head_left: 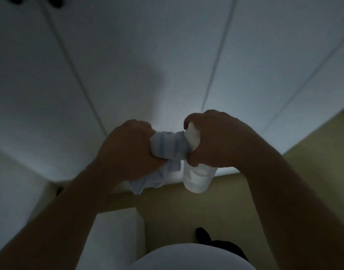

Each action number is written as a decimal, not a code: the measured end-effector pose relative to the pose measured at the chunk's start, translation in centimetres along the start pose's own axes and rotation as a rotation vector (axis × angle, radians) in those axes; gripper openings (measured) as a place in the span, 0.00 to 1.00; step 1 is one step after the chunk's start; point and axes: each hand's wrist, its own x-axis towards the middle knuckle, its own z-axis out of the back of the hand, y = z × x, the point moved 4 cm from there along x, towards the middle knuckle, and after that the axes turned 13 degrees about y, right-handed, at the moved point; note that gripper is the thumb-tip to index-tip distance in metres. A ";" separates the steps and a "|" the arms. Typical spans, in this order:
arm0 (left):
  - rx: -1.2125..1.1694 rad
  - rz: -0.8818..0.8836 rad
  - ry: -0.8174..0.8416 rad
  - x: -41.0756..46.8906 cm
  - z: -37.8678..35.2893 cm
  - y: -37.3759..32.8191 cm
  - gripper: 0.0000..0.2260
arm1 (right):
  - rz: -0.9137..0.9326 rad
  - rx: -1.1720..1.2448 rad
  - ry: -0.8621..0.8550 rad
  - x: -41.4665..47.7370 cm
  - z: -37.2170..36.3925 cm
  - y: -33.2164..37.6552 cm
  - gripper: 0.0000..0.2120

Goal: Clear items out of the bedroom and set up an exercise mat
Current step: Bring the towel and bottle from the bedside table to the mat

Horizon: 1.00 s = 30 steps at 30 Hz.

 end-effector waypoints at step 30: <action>0.074 -0.659 0.378 43.9 -23.0 -50.8 0.19 | -0.911 0.515 -0.313 -20.3 5.9 -62.0 0.33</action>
